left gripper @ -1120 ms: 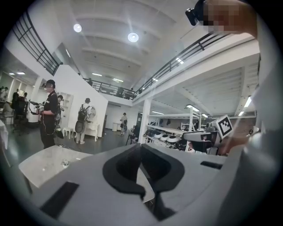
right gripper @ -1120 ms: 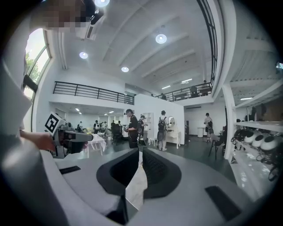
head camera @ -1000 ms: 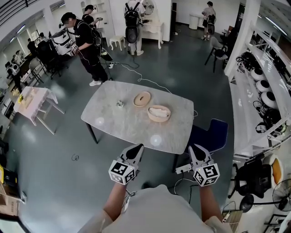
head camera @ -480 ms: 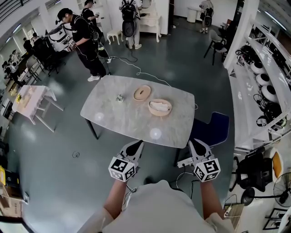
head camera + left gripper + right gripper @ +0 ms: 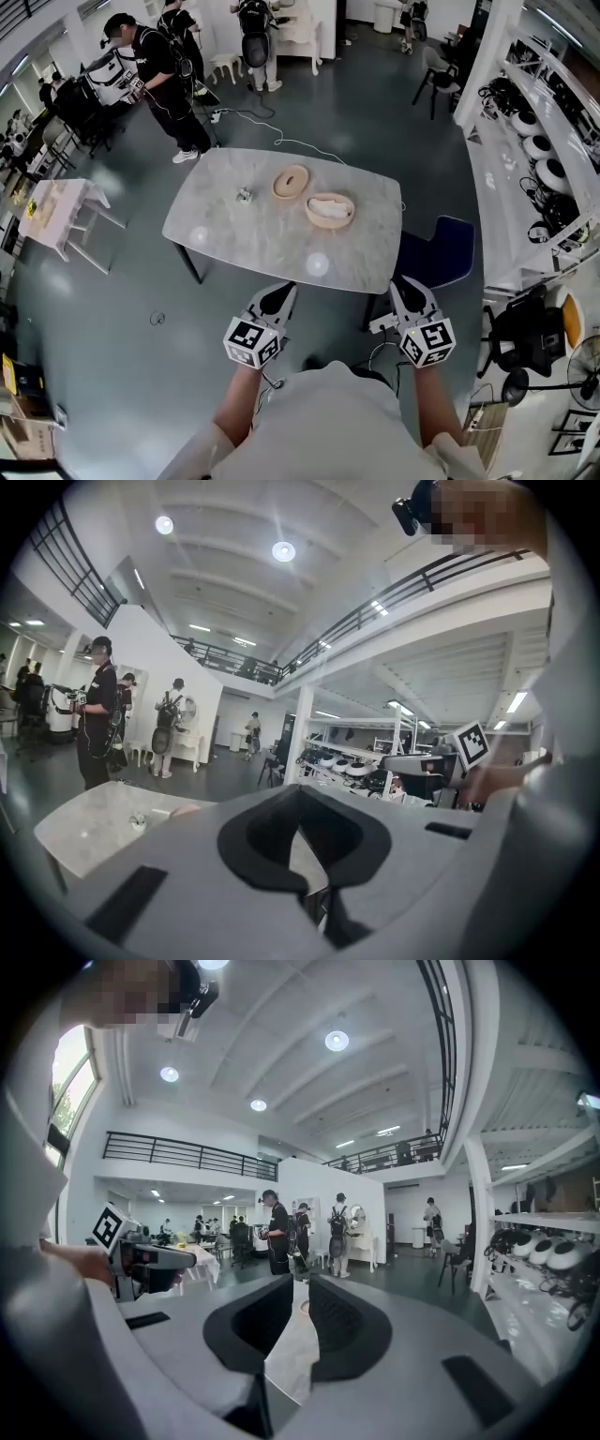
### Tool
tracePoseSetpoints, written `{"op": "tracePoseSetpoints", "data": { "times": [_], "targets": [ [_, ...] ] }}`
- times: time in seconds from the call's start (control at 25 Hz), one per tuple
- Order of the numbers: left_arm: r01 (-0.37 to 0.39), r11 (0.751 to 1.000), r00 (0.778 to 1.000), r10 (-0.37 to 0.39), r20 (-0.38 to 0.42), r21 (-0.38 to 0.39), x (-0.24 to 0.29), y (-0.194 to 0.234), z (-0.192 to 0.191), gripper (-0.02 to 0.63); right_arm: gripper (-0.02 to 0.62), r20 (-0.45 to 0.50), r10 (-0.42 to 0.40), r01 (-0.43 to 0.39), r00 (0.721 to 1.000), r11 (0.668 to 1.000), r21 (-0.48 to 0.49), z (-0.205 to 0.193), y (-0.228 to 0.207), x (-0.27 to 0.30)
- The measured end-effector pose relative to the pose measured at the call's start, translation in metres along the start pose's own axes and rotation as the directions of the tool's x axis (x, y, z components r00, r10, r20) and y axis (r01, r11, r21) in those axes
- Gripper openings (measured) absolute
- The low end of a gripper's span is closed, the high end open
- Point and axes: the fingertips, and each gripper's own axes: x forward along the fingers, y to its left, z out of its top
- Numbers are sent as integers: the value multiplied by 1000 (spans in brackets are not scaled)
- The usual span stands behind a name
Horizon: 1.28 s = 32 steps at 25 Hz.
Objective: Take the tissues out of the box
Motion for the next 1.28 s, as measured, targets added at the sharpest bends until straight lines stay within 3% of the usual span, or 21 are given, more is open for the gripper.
{"op": "tracePoseSetpoints", "data": {
  "times": [0.24,0.72,1.28],
  "targets": [
    [19,1000,1000,-19,-21,-3,-5,11,-11,9,97,-12,-28,28,1000,1000,6,-7,9,3],
    [-11,999,1000,10,-23,-32,-9,30,-14,9,95,-48,13,-13,999,1000,3,-12,17,23],
    [-40,998,998,38,-48,-39,68,60,-8,9,95,-102,66,-64,993,998,28,-29,-44,93]
  ]
}}
